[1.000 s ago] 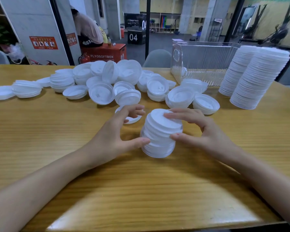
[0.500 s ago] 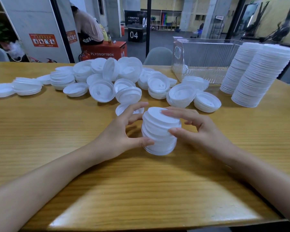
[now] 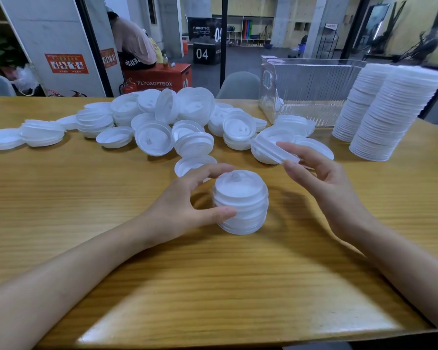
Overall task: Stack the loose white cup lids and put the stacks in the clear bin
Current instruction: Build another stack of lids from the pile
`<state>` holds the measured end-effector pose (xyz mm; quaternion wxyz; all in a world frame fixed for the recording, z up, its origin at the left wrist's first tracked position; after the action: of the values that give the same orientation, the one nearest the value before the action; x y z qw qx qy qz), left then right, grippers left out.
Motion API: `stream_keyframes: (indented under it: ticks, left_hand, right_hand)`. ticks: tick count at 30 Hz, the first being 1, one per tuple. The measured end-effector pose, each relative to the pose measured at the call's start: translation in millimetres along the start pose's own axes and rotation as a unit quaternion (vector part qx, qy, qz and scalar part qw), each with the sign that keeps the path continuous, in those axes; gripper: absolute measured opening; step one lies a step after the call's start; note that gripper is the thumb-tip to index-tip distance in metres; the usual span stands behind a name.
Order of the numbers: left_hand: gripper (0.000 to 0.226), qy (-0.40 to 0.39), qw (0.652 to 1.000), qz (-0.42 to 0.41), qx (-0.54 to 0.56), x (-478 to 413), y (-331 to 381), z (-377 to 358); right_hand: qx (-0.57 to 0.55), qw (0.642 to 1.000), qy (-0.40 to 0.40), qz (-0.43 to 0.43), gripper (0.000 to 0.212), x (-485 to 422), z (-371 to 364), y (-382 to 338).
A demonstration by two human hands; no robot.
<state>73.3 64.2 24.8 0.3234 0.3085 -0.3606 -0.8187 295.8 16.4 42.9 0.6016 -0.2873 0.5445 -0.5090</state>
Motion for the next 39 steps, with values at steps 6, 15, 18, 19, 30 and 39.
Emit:
stream_keyframes:
  ticks: [6, 15, 18, 19, 30, 39]
  left_hand:
    - [0.060, -0.008, 0.999, -0.034, -0.008, -0.4, 6.9, -2.5]
    - [0.061, -0.016, 0.999, -0.038, -0.026, -1.3, -1.1, -4.9]
    - [0.065, -0.012, 1.000, -0.019, -0.021, -1.2, -4.6, -4.6]
    - [0.068, -0.010, 1.000, -0.015, -0.017, -1.3, -5.7, -4.7]
    - [0.089, 0.002, 0.999, -0.040, 0.005, -2.3, -4.0, -4.4]
    - [0.082, -0.003, 0.999, -0.041, 0.007, -1.8, -5.5, -4.8]
  right_hand:
    - [0.007, 1.000, 0.005, 0.003, 0.032, -0.9, 0.7, 1.2]
    - [0.019, 1.000, 0.001, 0.008, 0.031, -0.2, 1.2, 1.0]
    - [0.035, 0.999, -0.011, 0.015, 0.036, 0.9, -0.3, 0.4]
    - [0.041, 0.999, -0.015, 0.022, 0.038, 1.3, -0.9, -0.3]
    - [0.150, 0.976, -0.126, 0.095, 0.051, 9.1, -25.3, 3.1]
    - [0.174, 0.967, -0.147, 0.115, 0.048, 10.8, -31.0, 2.9]
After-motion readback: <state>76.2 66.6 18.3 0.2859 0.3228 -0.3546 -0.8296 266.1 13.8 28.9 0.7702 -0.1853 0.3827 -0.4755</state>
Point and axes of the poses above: each hand's wrist, its own x-axis away from the middle knuckle, its own z-axis out of the back of the hand, y = z × x, the point moved 5 cm from there along -x, towards the middle knuckle, and after that the axes turned 1 degree about -z, right-handed, at the moved point
